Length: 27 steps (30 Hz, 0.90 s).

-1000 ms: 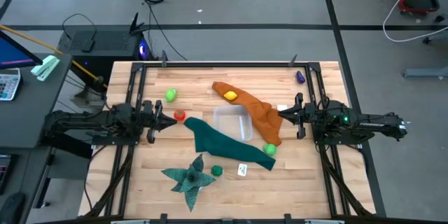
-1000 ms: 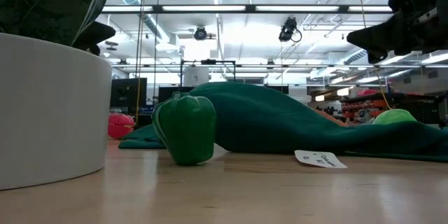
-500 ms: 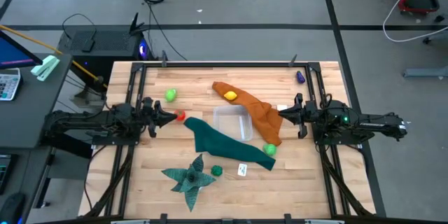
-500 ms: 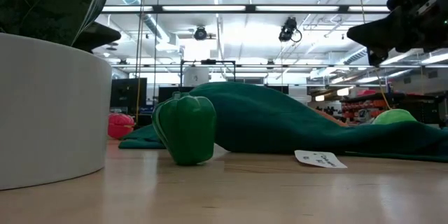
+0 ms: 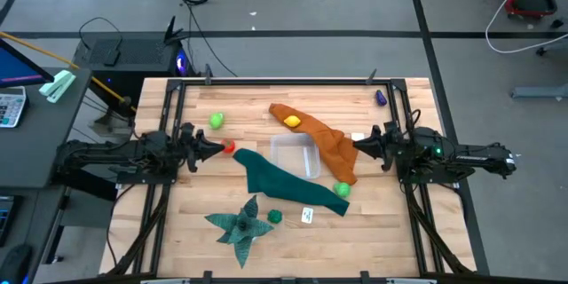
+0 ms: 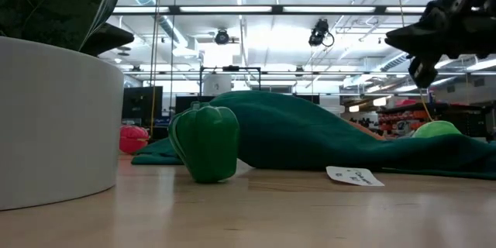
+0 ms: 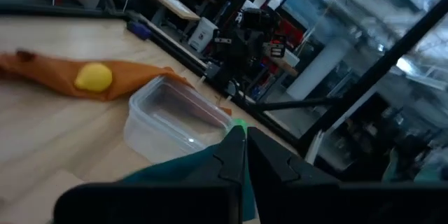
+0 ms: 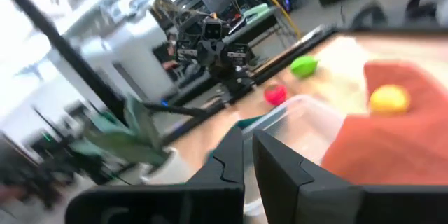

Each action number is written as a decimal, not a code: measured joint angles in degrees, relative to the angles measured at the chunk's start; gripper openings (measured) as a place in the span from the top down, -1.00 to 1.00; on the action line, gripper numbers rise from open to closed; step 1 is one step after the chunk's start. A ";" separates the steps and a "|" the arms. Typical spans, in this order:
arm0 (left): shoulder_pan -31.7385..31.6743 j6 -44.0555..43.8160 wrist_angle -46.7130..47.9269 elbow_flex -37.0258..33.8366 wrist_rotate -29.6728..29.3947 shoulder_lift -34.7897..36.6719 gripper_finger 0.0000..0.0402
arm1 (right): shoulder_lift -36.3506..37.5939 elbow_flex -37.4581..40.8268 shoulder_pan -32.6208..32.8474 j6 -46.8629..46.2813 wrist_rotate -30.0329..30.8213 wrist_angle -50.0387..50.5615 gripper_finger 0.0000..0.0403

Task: Pick and placing Produce into tupperware
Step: Put the purple eggplant into the transparent bin

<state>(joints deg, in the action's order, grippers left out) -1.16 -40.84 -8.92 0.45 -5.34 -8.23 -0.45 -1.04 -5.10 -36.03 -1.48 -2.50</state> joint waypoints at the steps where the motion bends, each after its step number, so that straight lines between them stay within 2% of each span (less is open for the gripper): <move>1: -0.01 -2.06 -0.01 0.00 -0.02 -0.01 0.88 | 0.00 0.00 0.00 -3.14 0.00 -0.05 1.00; 5: 0.00 -9.85 -0.03 0.00 -0.04 0.00 0.92 | 0.00 0.00 0.00 -12.43 0.01 -0.59 1.00; 7: 0.00 -10.32 -0.03 0.00 -0.47 0.00 0.94 | 0.01 0.00 0.00 -16.12 0.25 -1.40 1.00; 13: -0.01 -7.73 -0.14 0.00 -4.14 0.00 0.94 | 0.02 0.00 -0.04 -29.44 6.83 -1.44 1.00; 20: 0.01 -7.37 -0.16 0.00 -7.00 -0.01 0.85 | 0.02 0.00 -0.04 -30.43 11.03 -1.45 0.99; 27: -0.01 -4.86 -0.20 0.00 -10.83 0.00 0.86 | 0.02 -0.13 -0.04 -34.27 21.32 -1.73 0.96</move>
<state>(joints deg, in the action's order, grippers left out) -1.17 -45.69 -9.13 0.45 -16.17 -8.23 -0.43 -1.17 -5.15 -70.30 19.85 -4.23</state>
